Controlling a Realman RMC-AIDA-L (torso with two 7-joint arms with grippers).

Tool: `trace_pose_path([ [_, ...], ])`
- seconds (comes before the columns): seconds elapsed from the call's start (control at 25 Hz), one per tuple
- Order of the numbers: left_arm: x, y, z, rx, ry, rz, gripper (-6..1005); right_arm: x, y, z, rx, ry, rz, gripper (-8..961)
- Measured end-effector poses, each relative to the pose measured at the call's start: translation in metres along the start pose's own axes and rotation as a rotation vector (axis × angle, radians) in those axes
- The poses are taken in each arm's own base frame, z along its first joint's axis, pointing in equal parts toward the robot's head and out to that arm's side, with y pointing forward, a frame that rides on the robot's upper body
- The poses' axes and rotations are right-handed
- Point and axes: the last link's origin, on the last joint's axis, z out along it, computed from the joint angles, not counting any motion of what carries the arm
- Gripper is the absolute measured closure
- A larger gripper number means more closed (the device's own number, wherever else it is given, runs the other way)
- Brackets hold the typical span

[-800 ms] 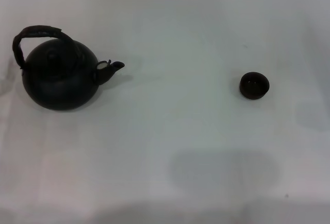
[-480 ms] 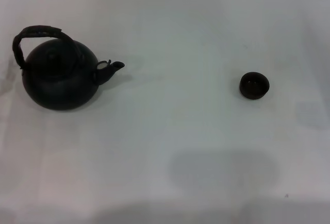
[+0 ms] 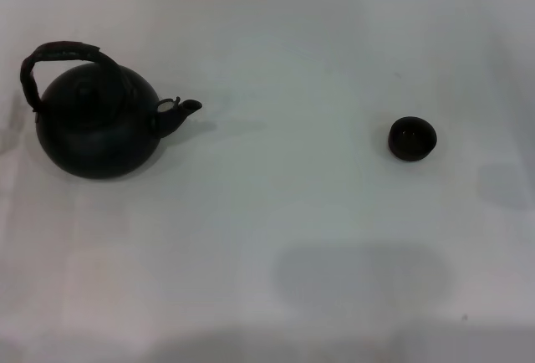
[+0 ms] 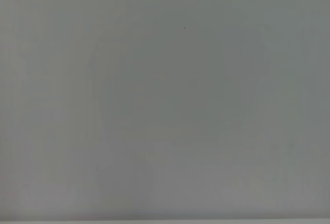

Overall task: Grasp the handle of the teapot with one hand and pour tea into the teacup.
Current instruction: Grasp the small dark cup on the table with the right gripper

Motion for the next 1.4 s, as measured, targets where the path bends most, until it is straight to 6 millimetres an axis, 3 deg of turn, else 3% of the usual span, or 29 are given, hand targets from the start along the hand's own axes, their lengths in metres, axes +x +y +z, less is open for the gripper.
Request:
trace_pose_path([
  [0.8,0.0,-0.004,-0.001,0.026,0.0,-0.035,122,-0.004,-0.001,0.001,-0.031,-0.005,-0.006,113],
  [1.4,-0.004,-0.009,-0.009,0.046,-0.013,-0.051,122,-0.066,-0.012,0.017,-0.458,0.031,-0.137,112],
])
